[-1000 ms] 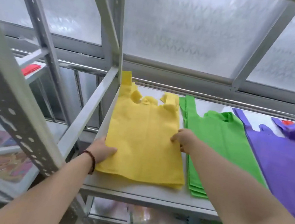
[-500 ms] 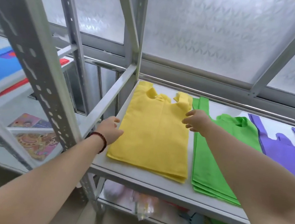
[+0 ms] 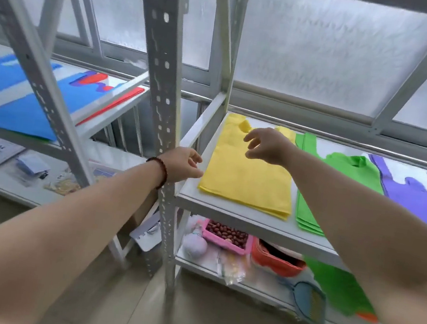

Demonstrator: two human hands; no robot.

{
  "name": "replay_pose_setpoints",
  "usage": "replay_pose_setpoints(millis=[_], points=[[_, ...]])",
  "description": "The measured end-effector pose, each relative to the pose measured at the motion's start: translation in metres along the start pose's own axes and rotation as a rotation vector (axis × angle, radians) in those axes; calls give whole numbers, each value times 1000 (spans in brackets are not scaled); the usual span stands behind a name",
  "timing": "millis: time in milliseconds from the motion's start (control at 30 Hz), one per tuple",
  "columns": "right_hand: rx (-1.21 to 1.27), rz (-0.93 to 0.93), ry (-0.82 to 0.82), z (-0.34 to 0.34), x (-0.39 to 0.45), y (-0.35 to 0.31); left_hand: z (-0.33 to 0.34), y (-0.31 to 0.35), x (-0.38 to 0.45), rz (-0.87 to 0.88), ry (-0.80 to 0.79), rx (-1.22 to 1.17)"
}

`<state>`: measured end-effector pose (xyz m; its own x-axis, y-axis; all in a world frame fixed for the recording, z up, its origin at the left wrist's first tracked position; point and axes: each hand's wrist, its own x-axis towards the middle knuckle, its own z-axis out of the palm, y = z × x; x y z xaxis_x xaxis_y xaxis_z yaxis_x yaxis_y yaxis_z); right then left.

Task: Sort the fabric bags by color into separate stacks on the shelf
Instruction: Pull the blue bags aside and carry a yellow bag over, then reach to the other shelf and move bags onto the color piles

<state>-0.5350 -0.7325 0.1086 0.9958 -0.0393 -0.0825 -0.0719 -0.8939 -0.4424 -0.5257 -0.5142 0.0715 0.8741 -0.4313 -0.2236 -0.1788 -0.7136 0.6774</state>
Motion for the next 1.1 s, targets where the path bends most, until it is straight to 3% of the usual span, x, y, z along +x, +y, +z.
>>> replay_pose_setpoints(millis=[167, 600, 1100], points=[[-53, -45, -13, 18, -44, -59, -36, -22, -62, 38, 3, 142], [-198, -383, 7, 96, -89, -253, -146, -127, -206, -132, 426, 580], [-351, -634, -28, 172, -38, -397, -233, -248, -276, -488, 558, 590]])
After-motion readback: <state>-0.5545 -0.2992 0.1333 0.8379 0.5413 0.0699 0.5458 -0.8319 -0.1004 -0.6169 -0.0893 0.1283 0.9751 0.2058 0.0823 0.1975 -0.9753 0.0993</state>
